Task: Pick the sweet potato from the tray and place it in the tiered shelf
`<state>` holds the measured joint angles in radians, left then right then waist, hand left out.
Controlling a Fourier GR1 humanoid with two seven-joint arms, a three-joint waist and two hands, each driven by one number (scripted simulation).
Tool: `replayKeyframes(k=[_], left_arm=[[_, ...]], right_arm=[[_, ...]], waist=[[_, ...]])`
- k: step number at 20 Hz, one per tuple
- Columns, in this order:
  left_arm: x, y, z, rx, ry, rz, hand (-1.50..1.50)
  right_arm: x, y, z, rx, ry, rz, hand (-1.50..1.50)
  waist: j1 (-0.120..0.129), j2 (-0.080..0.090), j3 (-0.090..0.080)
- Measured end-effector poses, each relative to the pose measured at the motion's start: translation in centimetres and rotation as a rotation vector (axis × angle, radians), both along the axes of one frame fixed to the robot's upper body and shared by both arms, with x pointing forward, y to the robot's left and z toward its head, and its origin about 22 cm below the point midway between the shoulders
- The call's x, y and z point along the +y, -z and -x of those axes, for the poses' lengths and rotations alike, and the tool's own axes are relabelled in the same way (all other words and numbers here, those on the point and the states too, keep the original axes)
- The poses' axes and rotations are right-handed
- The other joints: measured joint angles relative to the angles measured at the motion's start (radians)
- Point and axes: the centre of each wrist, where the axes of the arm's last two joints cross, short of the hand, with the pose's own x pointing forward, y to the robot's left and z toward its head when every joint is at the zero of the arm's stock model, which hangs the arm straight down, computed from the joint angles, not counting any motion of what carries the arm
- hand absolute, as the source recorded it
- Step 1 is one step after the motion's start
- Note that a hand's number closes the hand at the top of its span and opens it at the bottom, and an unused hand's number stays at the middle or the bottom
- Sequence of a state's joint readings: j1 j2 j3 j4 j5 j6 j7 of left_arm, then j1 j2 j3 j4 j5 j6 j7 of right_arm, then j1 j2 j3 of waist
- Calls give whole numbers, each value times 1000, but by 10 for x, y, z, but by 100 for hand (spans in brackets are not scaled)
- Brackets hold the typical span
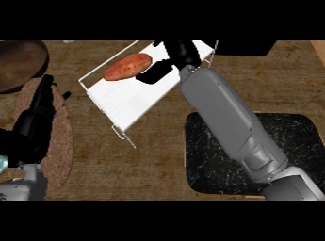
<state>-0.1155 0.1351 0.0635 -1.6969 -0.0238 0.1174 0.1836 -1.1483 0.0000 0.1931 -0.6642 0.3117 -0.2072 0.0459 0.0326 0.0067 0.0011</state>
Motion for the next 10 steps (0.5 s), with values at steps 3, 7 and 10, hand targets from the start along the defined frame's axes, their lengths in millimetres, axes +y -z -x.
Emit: replayKeyframes(k=[3, 7, 10], left_arm=[[-4, 5, 0, -4, 4, -1, 0], [-5, 3, -5, 2, -3, -4, 0], [-2, 3, 3, -7, 3, 4, 0]], right_arm=[[2, -2, -5, 17, -26, -19, -150], [0, -14, -13, 1, -54, -88, -150], [-4, -17, -15, -8, -62, -171, -150]], waist=[[2, 1, 0], [-2, 1, -1], [-4, -1, 0]])
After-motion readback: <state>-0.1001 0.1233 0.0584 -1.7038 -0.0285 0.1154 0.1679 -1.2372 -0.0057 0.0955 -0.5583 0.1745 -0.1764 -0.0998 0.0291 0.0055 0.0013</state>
